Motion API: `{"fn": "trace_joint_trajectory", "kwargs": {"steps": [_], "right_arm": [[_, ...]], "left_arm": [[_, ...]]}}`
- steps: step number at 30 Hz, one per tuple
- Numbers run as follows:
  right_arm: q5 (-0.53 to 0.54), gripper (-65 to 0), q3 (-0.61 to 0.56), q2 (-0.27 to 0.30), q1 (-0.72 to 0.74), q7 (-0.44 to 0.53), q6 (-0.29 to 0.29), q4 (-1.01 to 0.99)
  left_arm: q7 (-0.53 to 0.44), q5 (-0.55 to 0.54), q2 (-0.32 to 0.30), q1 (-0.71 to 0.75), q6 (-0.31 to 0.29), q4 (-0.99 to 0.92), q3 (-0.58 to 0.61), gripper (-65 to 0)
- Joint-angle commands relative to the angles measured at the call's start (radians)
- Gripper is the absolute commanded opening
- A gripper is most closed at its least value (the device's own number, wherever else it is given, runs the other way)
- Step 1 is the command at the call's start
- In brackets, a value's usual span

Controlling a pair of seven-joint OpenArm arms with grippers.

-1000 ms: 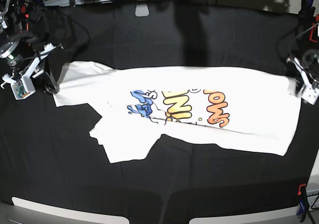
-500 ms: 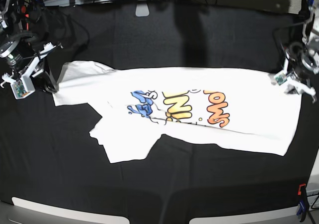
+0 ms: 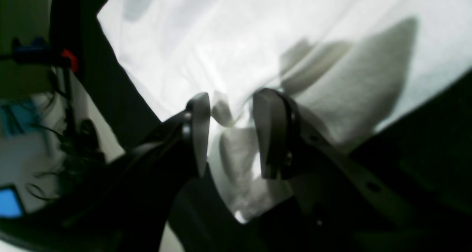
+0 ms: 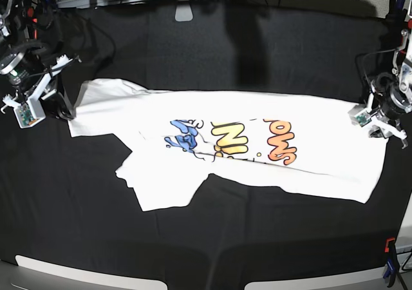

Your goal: Layout the t-shirt on the table in an organized manner, then fold the t-shirt properly

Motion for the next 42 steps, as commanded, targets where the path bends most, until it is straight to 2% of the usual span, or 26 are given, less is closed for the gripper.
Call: {"fn": "trace_joint_trajectory", "kwargs": {"steps": [1, 3, 9, 16, 19, 21, 33, 36, 40, 42], "right_arm": [[0.007, -65.0, 0.011, 0.014, 0.005, 0.023, -0.008, 0.012], [0.007, -65.0, 0.011, 0.014, 0.005, 0.023, -0.008, 0.012], [0.008, -65.0, 0.011, 0.014, 0.005, 0.024, -0.008, 0.012], [0.007, -65.0, 0.011, 0.013, 0.005, 0.024, -0.008, 0.012], [0.007, -65.0, 0.011, 0.014, 0.005, 0.023, -0.008, 0.012], [0.007, -65.0, 0.011, 0.014, 0.005, 0.023, -0.008, 0.012], [0.008, -65.0, 0.011, 0.014, 0.005, 0.023, -0.008, 0.012], [0.008, -65.0, 0.011, 0.014, 0.005, 0.023, -0.008, 0.012], [0.008, -65.0, 0.011, 0.014, 0.005, 0.023, -0.008, 0.012], [0.008, -65.0, 0.011, 0.014, 0.005, 0.023, -0.008, 0.012]], "left_arm": [[-0.008, -0.041, -0.033, -0.017, 0.013, 0.013, -0.006, -44.7], [-0.006, -0.089, -0.052, -0.016, 0.012, 0.029, -0.006, -44.7], [-0.002, -0.091, -0.128, -0.014, 0.008, 0.095, -0.006, -45.0], [-0.018, -0.085, -0.111, -0.014, 0.004, 0.094, -0.006, -45.0], [-0.045, -0.018, -0.108, -0.013, -0.062, 0.094, -0.005, -45.0], [-0.047, 0.030, -0.109, -0.013, -0.079, 0.091, -0.005, -45.0], [-0.107, 0.071, -0.106, -0.016, -0.079, 0.076, -0.005, -45.0], [-0.162, 0.072, -0.103, -0.016, -0.079, 0.046, -0.005, -46.3], [-0.200, 0.165, -0.080, -0.016, -0.079, 0.009, -0.005, -46.3], [-0.216, 0.164, -0.067, -0.017, -0.079, -0.002, -0.005, -46.3]]}}
